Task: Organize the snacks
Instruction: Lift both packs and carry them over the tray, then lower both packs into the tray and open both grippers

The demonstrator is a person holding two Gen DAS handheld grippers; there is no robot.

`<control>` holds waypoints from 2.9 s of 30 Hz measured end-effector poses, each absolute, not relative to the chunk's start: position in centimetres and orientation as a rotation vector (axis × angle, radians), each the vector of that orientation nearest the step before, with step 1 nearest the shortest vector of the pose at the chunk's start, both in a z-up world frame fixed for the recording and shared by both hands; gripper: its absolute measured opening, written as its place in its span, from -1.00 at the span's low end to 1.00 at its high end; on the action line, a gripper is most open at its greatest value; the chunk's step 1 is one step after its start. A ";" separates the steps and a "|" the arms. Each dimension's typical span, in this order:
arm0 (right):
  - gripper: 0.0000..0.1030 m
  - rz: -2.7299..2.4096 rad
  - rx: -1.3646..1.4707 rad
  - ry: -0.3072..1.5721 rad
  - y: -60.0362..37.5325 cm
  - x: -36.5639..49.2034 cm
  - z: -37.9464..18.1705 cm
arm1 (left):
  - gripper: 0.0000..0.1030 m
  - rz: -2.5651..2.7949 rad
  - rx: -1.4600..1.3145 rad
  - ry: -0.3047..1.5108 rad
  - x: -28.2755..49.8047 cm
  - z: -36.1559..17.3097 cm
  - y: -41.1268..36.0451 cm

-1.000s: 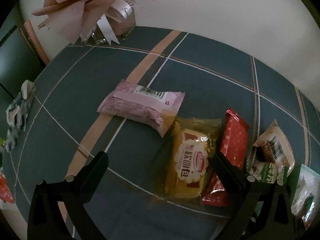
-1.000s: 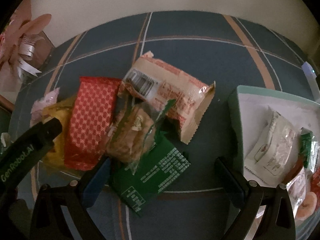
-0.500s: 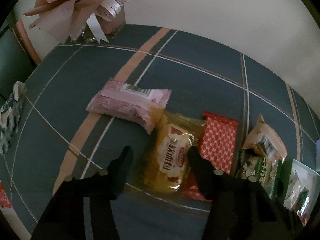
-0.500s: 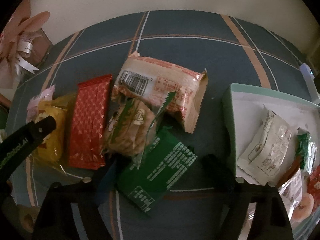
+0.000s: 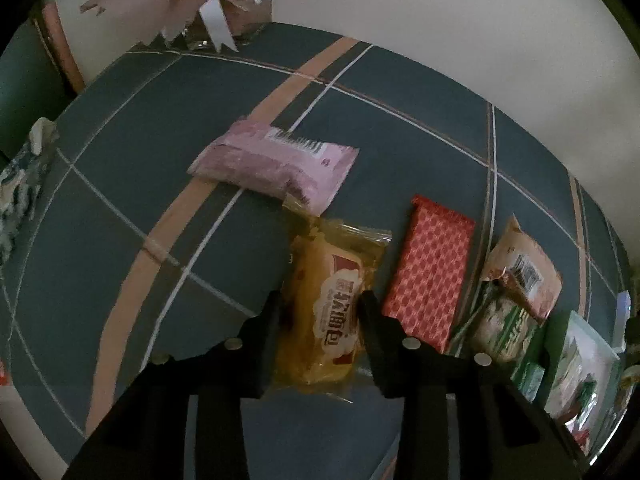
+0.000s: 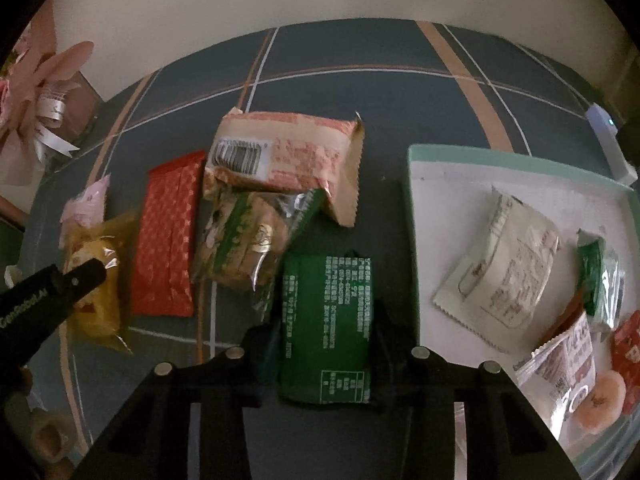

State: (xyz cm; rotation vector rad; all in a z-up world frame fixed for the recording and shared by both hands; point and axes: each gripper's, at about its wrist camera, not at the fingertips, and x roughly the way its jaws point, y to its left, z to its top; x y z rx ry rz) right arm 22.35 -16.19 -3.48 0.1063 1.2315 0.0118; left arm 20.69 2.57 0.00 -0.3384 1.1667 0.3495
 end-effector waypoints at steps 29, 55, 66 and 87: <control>-0.18 0.096 0.211 1.117 -20.1 14.4 5.8 | -0.27 0.276 -0.405 1.029 14.9 7.2 -2.6; -0.19 -0.069 0.329 1.061 -30.0 13.3 8.4 | -0.27 0.170 -0.414 1.011 14.7 9.1 -8.5; -0.18 -0.195 0.475 1.058 -37.4 13.1 8.0 | -0.27 0.044 -0.334 1.069 15.4 7.7 -14.6; -0.18 -0.306 0.561 1.053 -45.6 12.6 6.8 | -0.27 -0.093 -0.195 1.090 16.8 5.2 -22.9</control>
